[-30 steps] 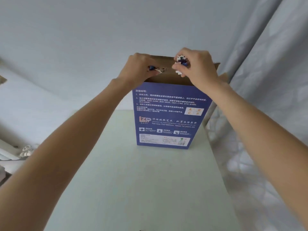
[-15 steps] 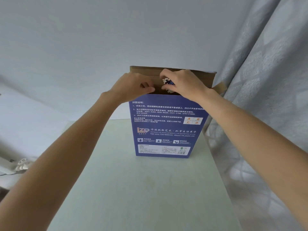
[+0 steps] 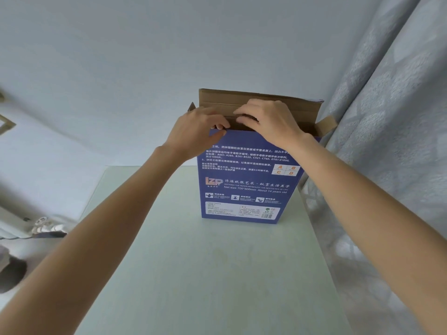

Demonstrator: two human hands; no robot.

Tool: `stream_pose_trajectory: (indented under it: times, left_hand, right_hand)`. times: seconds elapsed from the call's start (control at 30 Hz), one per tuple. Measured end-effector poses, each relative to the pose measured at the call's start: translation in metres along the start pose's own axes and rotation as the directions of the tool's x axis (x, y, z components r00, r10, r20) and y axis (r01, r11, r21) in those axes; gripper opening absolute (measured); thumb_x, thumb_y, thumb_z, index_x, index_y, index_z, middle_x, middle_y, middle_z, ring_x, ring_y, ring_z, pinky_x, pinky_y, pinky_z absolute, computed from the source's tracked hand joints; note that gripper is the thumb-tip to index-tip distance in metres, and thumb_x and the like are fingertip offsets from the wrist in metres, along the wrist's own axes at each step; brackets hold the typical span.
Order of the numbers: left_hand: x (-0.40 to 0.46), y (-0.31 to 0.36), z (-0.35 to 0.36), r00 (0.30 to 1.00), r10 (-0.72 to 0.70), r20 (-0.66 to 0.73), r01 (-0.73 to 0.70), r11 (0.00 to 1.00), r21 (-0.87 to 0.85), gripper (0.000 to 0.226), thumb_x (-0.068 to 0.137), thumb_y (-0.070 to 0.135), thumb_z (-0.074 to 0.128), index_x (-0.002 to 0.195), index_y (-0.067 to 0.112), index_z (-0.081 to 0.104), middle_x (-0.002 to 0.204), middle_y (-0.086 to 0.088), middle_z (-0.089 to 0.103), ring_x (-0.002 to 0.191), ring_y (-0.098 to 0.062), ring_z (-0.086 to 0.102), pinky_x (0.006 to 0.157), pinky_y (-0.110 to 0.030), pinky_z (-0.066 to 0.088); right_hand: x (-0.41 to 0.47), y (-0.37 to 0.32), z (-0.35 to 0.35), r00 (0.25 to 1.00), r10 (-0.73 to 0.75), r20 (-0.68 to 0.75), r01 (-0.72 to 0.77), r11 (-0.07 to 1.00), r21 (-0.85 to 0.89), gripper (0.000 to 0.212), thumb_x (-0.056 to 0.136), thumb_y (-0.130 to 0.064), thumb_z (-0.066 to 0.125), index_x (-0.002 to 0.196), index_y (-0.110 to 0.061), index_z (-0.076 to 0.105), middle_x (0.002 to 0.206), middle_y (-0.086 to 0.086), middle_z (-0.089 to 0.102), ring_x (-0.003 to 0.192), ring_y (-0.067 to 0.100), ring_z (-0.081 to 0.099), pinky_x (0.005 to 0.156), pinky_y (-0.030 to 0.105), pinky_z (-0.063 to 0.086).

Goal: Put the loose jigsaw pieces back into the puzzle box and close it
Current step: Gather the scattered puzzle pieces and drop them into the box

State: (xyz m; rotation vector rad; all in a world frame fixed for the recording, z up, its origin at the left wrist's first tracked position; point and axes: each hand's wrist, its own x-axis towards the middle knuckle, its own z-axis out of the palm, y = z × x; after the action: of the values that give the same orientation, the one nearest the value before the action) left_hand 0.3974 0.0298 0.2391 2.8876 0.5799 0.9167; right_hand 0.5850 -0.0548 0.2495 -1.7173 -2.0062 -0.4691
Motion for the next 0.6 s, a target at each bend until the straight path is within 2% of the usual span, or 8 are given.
stream_pose_trajectory:
  times: [0.07, 0.17, 0.27, 0.33, 0.4, 0.47, 0.53, 0.6]
  left_hand:
    - [-0.006, 0.003, -0.002, 1.0, -0.008, -0.026, 0.008, 1.0, 0.012, 0.017, 0.086, 0.022, 0.061, 0.102, 0.02, 0.067, 0.092, 0.004, 0.066, 0.085, -0.02, 0.059, 0.066, -0.035, 0.05]
    - [-0.027, 0.014, -0.004, 0.993, -0.031, -0.114, 0.034, 0.999, 0.024, 0.022, 0.087, 0.024, 0.06, 0.109, 0.02, 0.065, 0.096, 0.005, 0.067, 0.088, -0.019, 0.058, 0.067, -0.032, 0.049]
    - [-0.068, 0.035, -0.002, 0.97, -0.135, -0.2, 0.13, 0.991, -0.04, 0.022, 0.089, 0.026, 0.058, 0.109, 0.021, 0.064, 0.094, 0.006, 0.068, 0.086, -0.016, 0.06, 0.065, -0.025, 0.045]
    - [-0.103, 0.049, 0.007, 0.951, -0.228, -0.211, 0.207, 0.971, -0.118, 0.02, 0.09, 0.025, 0.054, 0.107, 0.022, 0.065, 0.089, 0.008, 0.068, 0.082, -0.015, 0.06, 0.063, -0.025, 0.045]
    - [-0.148, 0.062, 0.02, 0.939, -0.325, -0.112, 0.305, 0.938, -0.163, 0.022, 0.09, 0.024, 0.052, 0.108, 0.024, 0.064, 0.088, 0.009, 0.067, 0.082, -0.015, 0.06, 0.064, -0.028, 0.048]
    - [-0.192, 0.071, 0.033, 0.917, -0.393, 0.068, 0.399, 0.902, -0.165, 0.023, 0.089, 0.022, 0.053, 0.109, 0.026, 0.063, 0.091, 0.011, 0.067, 0.084, -0.014, 0.06, 0.069, -0.03, 0.05]
    - [-0.236, 0.079, 0.044, 0.852, -0.44, 0.284, 0.488, 0.864, -0.126, 0.025, 0.087, 0.023, 0.056, 0.111, 0.028, 0.062, 0.096, 0.011, 0.066, 0.086, -0.011, 0.06, 0.076, -0.03, 0.05]
    - [-0.274, 0.088, 0.053, 0.744, -0.47, 0.475, 0.566, 0.821, -0.073, 0.029, 0.086, 0.025, 0.059, 0.114, 0.029, 0.061, 0.102, 0.01, 0.065, 0.088, -0.009, 0.06, 0.079, -0.026, 0.047]
  right_hand:
    - [-0.004, -0.006, -0.004, 0.999, 0.022, -0.041, -0.023, 1.0, -0.022, 0.022, 0.093, -0.021, 0.051, 0.106, -0.017, 0.068, 0.096, 0.001, 0.07, 0.081, 0.023, 0.066, 0.065, 0.035, 0.052]
    - [-0.027, -0.029, -0.012, 0.989, 0.057, -0.139, -0.056, 0.998, 0.009, 0.023, 0.093, -0.015, 0.049, 0.108, -0.017, 0.067, 0.097, -0.001, 0.07, 0.081, 0.018, 0.065, 0.065, 0.031, 0.053]
    - [-0.072, -0.063, -0.008, 0.972, 0.124, -0.198, -0.112, 0.991, 0.07, 0.022, 0.093, -0.014, 0.05, 0.108, -0.015, 0.067, 0.094, -0.001, 0.07, 0.082, 0.016, 0.065, 0.061, 0.031, 0.053]
    - [-0.111, -0.085, 0.007, 0.965, 0.2, -0.169, -0.181, 0.976, 0.119, 0.021, 0.092, -0.013, 0.052, 0.107, -0.015, 0.067, 0.094, -0.001, 0.07, 0.082, 0.018, 0.065, 0.06, 0.031, 0.053]
    - [-0.158, -0.111, 0.03, 0.962, 0.272, -0.029, -0.263, 0.949, 0.171, 0.021, 0.09, -0.012, 0.054, 0.107, -0.015, 0.067, 0.099, -0.001, 0.069, 0.088, 0.02, 0.063, 0.066, 0.031, 0.052]
    - [-0.203, -0.136, 0.053, 0.93, 0.299, 0.214, -0.341, 0.919, 0.199, 0.025, 0.089, -0.012, 0.054, 0.111, -0.016, 0.065, 0.109, 0.0, 0.065, 0.101, 0.021, 0.058, 0.078, 0.032, 0.051]
    - [-0.246, -0.158, 0.074, 0.846, 0.268, 0.46, -0.391, 0.899, 0.195, 0.031, 0.089, -0.012, 0.053, 0.118, -0.017, 0.061, 0.118, 0.001, 0.06, 0.111, 0.02, 0.051, 0.088, 0.031, 0.045]
    - [-0.282, -0.177, 0.092, 0.735, 0.249, 0.631, -0.447, 0.877, 0.175, 0.037, 0.088, -0.012, 0.052, 0.124, -0.018, 0.057, 0.124, 0.001, 0.055, 0.117, 0.021, 0.045, 0.096, 0.029, 0.038]
